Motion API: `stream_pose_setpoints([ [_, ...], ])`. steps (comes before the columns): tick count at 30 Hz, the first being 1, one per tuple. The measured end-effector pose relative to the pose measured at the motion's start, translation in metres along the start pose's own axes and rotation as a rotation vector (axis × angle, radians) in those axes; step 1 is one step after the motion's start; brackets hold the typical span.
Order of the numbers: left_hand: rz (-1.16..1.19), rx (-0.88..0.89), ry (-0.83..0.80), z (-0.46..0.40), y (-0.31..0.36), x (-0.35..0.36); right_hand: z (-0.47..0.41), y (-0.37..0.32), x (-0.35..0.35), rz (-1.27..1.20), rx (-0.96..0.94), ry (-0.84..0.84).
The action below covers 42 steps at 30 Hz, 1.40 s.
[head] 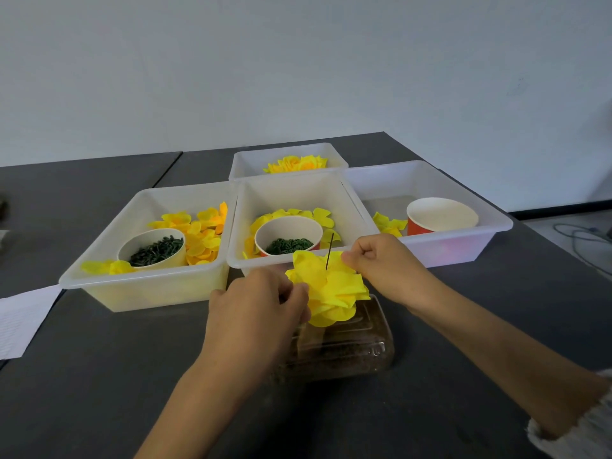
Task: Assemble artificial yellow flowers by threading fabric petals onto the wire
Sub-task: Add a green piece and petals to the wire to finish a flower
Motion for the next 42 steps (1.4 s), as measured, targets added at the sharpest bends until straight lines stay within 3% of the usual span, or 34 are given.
stream_pose_setpoints([
  [26,0.288,-0.009,0.058,0.008,0.008,0.004,-0.007,-0.028,-0.008,0.116,-0.069,0.038],
  [35,0.515,-0.055,0.121,0.011,-0.016,0.014,-0.002,-0.023,-0.010,0.088,-0.030,0.042],
  [42,0.480,-0.046,0.250,0.004,-0.018,-0.018,0.000,-0.029,-0.015,0.110,-0.061,0.073],
])
Point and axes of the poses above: each hand's wrist, its own z-axis away from the middle knuckle, its own x-axis out of the palm, y = z × x, the point moved 10 cm from there along -z, towards the middle knuckle, and after that the axes turned 12 degrees about x, right-handed, at the moved point
